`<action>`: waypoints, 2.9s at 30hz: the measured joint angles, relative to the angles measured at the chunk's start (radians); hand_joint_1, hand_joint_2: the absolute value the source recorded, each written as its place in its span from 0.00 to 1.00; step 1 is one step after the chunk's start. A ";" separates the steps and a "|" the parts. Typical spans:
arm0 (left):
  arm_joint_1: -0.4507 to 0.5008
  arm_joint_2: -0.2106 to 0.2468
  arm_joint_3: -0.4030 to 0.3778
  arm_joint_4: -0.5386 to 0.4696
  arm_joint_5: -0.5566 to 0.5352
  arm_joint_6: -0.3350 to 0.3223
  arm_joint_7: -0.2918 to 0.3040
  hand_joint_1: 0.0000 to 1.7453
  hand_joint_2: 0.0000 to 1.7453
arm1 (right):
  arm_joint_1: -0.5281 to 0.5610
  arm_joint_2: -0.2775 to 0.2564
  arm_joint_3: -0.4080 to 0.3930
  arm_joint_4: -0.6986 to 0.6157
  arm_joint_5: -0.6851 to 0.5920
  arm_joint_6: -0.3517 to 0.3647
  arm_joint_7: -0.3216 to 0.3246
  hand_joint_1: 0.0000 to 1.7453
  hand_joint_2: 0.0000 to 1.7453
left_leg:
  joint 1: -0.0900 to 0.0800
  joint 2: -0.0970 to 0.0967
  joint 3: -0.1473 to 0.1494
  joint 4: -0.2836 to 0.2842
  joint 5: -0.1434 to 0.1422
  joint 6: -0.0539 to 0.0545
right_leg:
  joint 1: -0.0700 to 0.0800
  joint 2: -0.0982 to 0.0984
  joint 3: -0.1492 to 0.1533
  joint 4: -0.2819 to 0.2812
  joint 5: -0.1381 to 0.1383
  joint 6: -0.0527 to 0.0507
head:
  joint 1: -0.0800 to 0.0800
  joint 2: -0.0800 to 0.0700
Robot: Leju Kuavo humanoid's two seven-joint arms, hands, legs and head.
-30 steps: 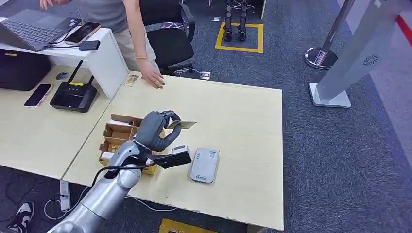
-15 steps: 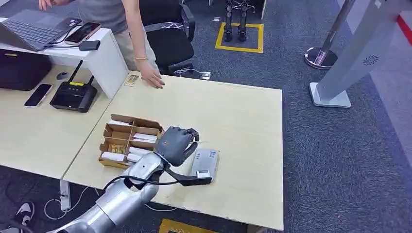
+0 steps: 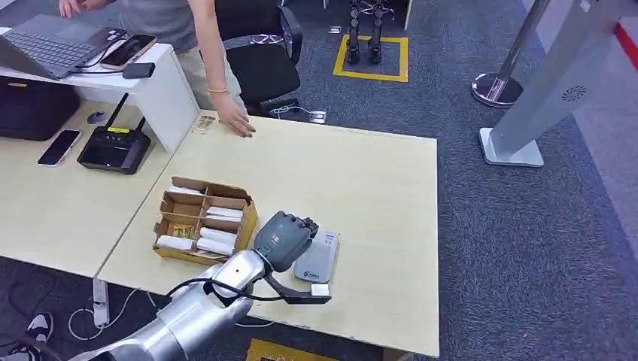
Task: Pass the card to the sensor for recognition and then transmit it.
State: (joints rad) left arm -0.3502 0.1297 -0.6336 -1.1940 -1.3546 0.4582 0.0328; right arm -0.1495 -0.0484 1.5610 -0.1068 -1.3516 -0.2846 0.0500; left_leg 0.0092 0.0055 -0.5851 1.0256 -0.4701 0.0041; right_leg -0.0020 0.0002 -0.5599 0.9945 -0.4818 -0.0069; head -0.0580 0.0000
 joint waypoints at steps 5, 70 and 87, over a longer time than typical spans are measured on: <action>-0.001 -0.011 -0.005 0.006 0.070 -0.033 -0.037 1.00 1.00 | 0.000 0.000 0.000 0.000 -0.001 -0.003 -0.004 0.00 0.00 | 0.000 0.000 0.000 0.000 0.000 0.000 | 0.000 0.000 0.000 0.000 0.000 0.000 | 0.000 0.000; -0.125 0.227 0.809 0.032 1.331 -0.192 -0.342 1.00 1.00 | 0.009 0.018 0.000 -0.008 0.055 -0.015 -0.007 0.00 0.00 | 0.002 0.001 0.000 -0.001 0.002 -0.002 | 0.002 0.002 -0.001 0.001 0.001 -0.001 | 0.000 0.000; -0.065 0.246 0.835 0.018 1.239 -0.200 -0.373 0.00 1.00 | 0.007 0.019 0.000 -0.009 0.062 -0.014 -0.012 0.00 0.00 | 0.001 0.001 -0.001 -0.001 0.002 -0.002 | 0.001 0.001 -0.001 0.001 0.001 -0.001 | 0.000 0.000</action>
State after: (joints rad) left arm -0.4155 0.3761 0.2014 -1.1756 -0.1151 0.2582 -0.3407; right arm -0.1428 -0.0290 1.5614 -0.1156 -1.2897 -0.2987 0.0381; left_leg 0.0104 0.0061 -0.5863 1.0249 -0.4685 0.0018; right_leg -0.0006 0.0015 -0.5609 0.9953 -0.4810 -0.0079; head -0.0584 0.0000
